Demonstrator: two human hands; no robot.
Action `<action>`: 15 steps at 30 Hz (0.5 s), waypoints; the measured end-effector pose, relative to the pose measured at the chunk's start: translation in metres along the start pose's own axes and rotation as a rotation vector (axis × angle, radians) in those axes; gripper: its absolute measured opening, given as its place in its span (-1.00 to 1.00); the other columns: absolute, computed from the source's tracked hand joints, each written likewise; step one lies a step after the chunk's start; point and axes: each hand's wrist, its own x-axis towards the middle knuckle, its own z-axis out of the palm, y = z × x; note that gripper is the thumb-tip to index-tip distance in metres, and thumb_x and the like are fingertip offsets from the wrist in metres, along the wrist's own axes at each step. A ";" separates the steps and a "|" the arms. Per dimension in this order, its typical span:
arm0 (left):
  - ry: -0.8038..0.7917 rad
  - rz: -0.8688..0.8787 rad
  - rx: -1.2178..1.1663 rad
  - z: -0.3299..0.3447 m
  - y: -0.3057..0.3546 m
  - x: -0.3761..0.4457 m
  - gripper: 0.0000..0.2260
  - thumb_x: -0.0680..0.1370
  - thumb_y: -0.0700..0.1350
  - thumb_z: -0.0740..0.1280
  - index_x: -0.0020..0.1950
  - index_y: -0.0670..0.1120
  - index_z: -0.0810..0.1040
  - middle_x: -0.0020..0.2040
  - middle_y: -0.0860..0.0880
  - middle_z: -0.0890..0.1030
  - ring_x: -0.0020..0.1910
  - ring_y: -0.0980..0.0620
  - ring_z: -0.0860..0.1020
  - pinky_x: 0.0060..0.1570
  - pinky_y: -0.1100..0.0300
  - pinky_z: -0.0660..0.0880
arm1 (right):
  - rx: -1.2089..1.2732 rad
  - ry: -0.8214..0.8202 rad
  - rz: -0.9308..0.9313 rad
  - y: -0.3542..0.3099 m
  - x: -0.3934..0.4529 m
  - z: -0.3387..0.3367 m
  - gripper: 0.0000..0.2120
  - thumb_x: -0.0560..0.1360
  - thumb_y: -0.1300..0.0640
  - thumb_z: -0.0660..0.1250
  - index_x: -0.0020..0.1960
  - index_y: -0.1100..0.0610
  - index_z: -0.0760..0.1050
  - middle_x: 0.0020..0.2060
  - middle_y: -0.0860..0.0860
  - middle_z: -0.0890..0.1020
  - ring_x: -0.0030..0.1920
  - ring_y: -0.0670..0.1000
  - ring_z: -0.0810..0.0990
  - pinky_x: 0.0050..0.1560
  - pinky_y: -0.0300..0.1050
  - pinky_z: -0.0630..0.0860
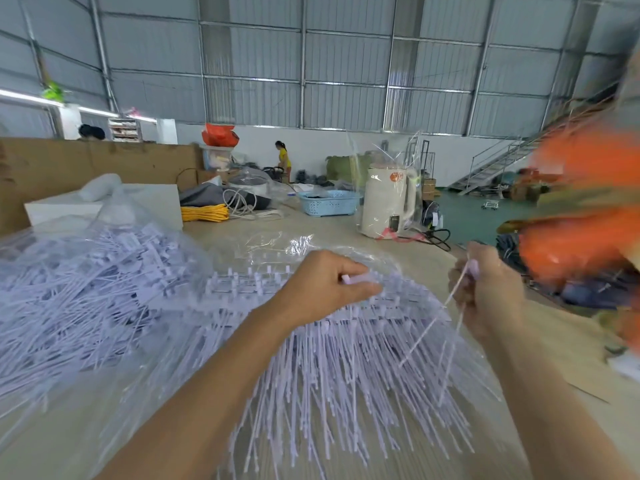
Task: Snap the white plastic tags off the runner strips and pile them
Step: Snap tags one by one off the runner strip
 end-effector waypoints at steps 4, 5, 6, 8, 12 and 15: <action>-0.131 -0.011 0.067 0.009 0.000 0.001 -0.63 0.53 -0.05 0.34 0.32 -0.12 0.50 -0.07 0.08 0.52 -0.27 0.30 0.44 -0.26 0.50 0.35 | 0.134 -0.085 0.038 -0.002 -0.011 0.016 -0.78 0.50 0.18 0.27 -0.29 0.16 0.34 -0.54 -0.05 0.45 -0.56 -0.10 0.44 -0.56 -0.32 0.41; -0.158 -0.036 0.041 0.005 0.000 0.001 -0.65 0.58 -0.12 0.27 0.37 -0.10 0.44 -0.13 0.10 0.44 -0.28 0.29 0.42 -0.27 0.48 0.33 | 0.160 -0.075 0.012 -0.008 -0.012 0.015 -0.79 0.51 0.15 0.31 -0.26 0.17 0.36 -0.53 -0.04 0.47 -0.55 -0.10 0.47 -0.52 -0.32 0.46; -0.168 -0.052 0.024 0.001 -0.001 0.001 -0.64 0.60 -0.19 0.20 0.41 -0.08 0.39 -0.15 0.11 0.39 -0.27 0.28 0.41 -0.27 0.48 0.33 | 0.177 -0.065 -0.021 -0.015 -0.011 0.011 -0.79 0.51 0.14 0.33 -0.24 0.16 0.37 -0.51 -0.04 0.49 -0.54 -0.12 0.49 -0.49 -0.34 0.48; -0.150 -0.050 0.047 -0.006 -0.002 0.001 -0.58 0.58 -0.29 0.17 0.44 -0.07 0.34 -0.14 0.12 0.35 -0.23 0.24 0.40 -0.30 0.47 0.33 | 0.253 -0.074 -0.096 -0.028 -0.012 0.004 -0.80 0.53 0.18 0.30 -0.24 0.11 0.33 -0.49 -0.06 0.50 -0.56 -0.17 0.44 -0.56 -0.39 0.40; -0.147 -0.039 0.184 -0.011 -0.004 0.003 -0.40 0.50 -0.34 0.29 0.50 -0.07 0.22 0.06 0.04 0.37 -0.10 0.20 0.40 -0.15 0.51 0.36 | 0.274 -0.242 -0.143 -0.039 -0.020 0.007 -0.77 0.50 0.28 0.18 -0.28 0.06 0.29 -0.44 -0.06 0.39 -0.59 -0.18 0.22 -0.71 -0.37 0.13; -0.130 -0.028 0.153 -0.009 -0.005 0.003 -0.33 0.47 -0.27 0.40 0.51 -0.09 0.19 0.17 0.01 0.37 -0.04 0.20 0.43 0.09 0.45 0.40 | -0.170 -0.324 -0.052 -0.018 -0.033 0.026 -0.78 0.52 0.24 0.24 -0.28 0.04 0.45 -0.51 -0.08 0.34 -0.59 -0.14 0.22 -0.65 -0.36 0.14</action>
